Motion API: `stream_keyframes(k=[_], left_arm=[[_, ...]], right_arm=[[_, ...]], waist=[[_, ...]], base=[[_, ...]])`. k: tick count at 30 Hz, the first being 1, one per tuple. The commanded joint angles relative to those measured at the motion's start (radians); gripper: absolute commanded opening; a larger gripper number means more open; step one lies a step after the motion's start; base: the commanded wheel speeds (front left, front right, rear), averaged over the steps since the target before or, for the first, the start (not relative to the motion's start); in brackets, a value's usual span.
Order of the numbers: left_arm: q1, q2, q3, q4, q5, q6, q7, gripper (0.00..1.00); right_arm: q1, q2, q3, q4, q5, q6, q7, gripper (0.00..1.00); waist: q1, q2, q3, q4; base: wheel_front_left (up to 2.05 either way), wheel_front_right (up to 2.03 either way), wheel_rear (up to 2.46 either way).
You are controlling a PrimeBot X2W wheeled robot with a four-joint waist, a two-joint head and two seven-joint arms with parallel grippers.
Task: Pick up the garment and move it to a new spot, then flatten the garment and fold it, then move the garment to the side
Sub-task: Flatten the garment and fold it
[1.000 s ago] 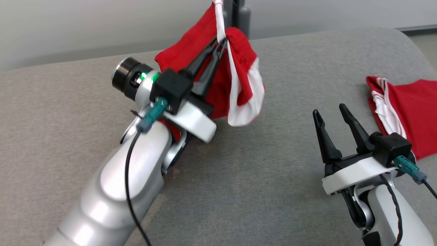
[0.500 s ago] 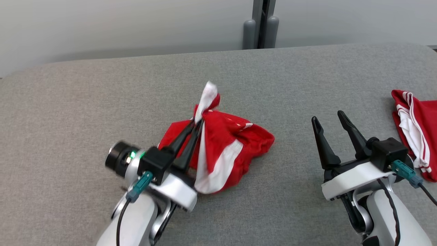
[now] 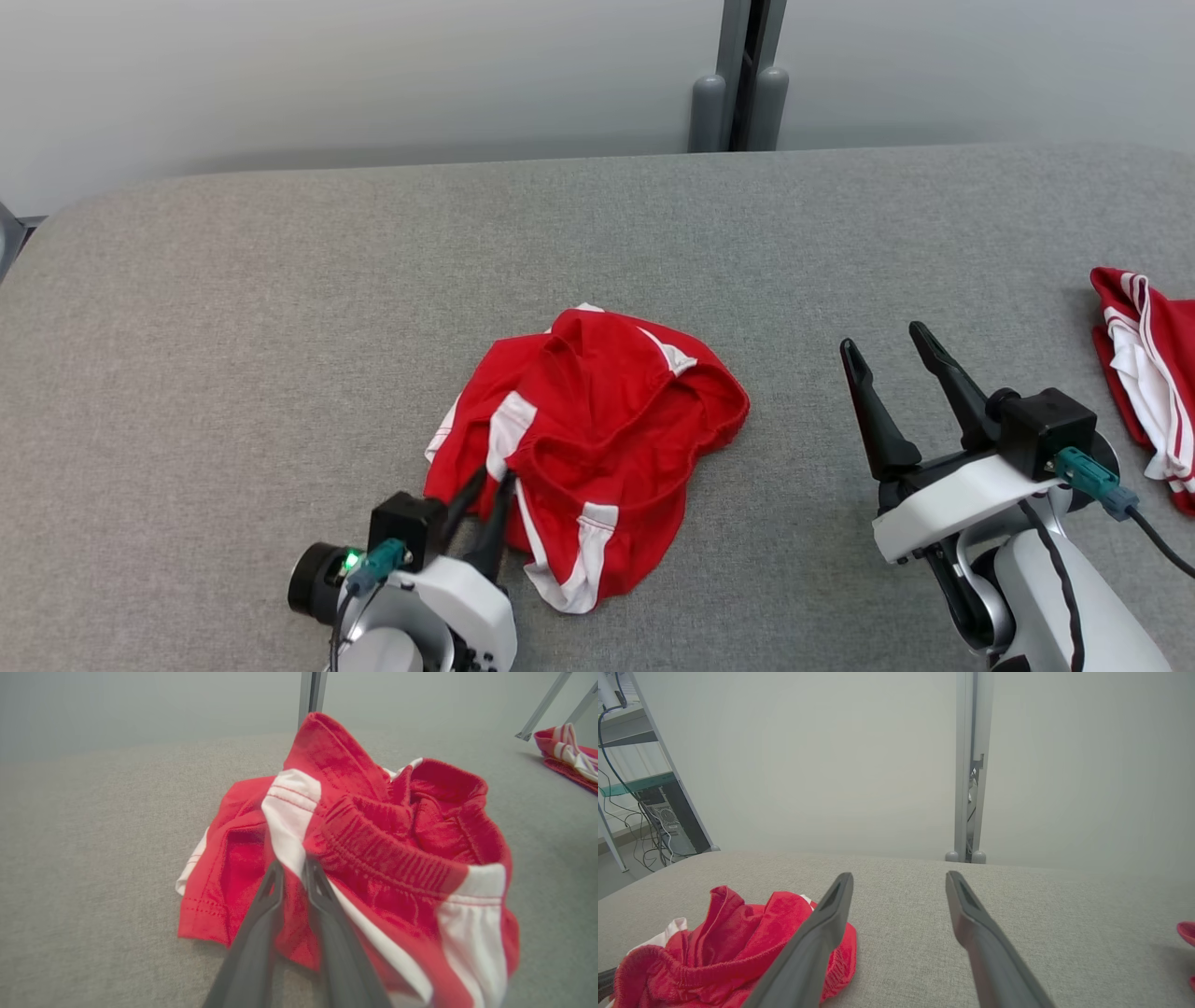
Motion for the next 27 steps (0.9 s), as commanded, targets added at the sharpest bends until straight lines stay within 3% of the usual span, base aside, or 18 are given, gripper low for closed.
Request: stream_keyframes(k=[1, 6, 15, 20, 27], left_arm=[[-0.033, 0.001, 0.009, 0.008, -0.015, 0.002, -0.006, 1.00], [-0.043, -0.006, 0.042, -0.020, -0.052, 0.013, -0.014, 1.00], [0.010, -0.006, 0.166, -0.220, -0.033, 0.021, -0.014, 1.00], [0.009, -0.007, 0.136, -0.155, -0.040, -0.009, 0.004, 1.00], [-0.087, 0.003, 0.081, -0.069, -0.027, -0.047, 0.134, 1.00]], right_arm=[[0.014, -0.008, 0.000, 0.001, 0.003, 0.000, -0.004, 1.00], [0.019, -0.006, 0.007, 0.009, 0.005, 0.000, -0.005, 1.00], [0.035, -0.005, 0.017, 0.014, 0.004, 0.000, -0.004, 1.00], [0.030, -0.003, 0.026, 0.019, 0.005, 0.000, -0.004, 1.00], [0.020, -0.014, 0.034, 0.015, 0.009, 0.000, -0.004, 1.00]], waist=[[0.0000, 0.0000, -0.005, 0.003], [0.0000, 0.0000, -0.021, 0.008], [0.0000, 0.0000, -0.041, 0.013], [0.0000, 0.0000, -0.043, 0.004], [0.0000, 0.0000, -0.021, -0.009]], base=[[0.00, 0.00, 0.00], [0.00, 0.00, 0.00], [0.00, 0.00, 0.00], [0.00, 0.00, 0.00], [0.00, 0.00, 0.00]])
